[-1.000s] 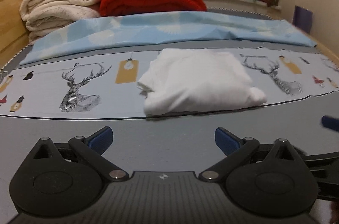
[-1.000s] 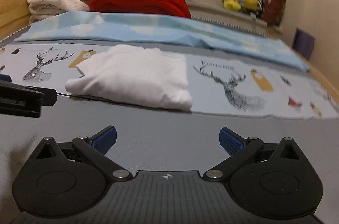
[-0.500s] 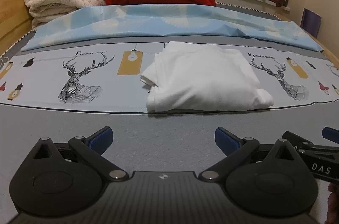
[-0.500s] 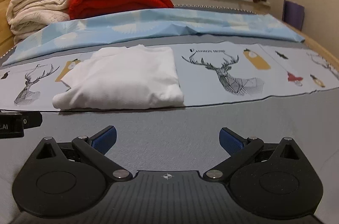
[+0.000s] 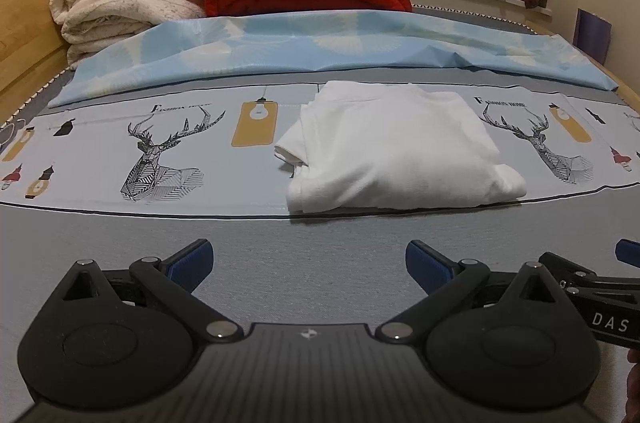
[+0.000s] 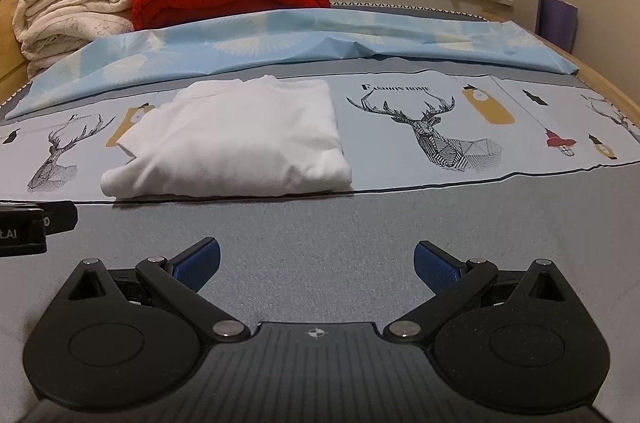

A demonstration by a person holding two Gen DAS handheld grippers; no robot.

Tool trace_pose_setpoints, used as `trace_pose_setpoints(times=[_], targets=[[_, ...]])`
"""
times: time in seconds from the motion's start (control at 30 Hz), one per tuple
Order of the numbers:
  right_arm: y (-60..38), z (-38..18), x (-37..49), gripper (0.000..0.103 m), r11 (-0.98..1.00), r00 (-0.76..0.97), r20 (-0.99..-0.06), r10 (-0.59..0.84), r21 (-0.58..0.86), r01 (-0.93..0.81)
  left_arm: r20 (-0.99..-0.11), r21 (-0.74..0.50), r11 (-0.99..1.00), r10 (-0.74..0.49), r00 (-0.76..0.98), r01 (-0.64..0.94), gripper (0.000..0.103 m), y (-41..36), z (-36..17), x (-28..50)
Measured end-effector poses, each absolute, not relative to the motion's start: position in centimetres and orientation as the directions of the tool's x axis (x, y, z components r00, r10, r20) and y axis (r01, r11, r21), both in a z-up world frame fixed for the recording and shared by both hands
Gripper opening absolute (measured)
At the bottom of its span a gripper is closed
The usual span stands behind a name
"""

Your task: Fold small clothes

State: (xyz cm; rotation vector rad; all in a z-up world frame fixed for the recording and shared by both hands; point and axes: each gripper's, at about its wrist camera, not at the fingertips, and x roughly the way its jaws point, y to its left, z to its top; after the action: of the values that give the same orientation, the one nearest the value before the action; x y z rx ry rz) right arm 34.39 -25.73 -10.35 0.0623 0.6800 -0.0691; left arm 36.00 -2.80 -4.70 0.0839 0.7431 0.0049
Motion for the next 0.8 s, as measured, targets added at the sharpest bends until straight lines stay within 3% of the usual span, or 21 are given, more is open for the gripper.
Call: trace_pose_setpoints(times=[0.8], targets=[[-25.23,-10.66,34.44,0.102,0.996,0.770,-0.638,-0.034,0.039,0.076,-0.678,0.094,0.995,0.047,0.734,0.024,0.102,-2.84,-4.89,36.00]])
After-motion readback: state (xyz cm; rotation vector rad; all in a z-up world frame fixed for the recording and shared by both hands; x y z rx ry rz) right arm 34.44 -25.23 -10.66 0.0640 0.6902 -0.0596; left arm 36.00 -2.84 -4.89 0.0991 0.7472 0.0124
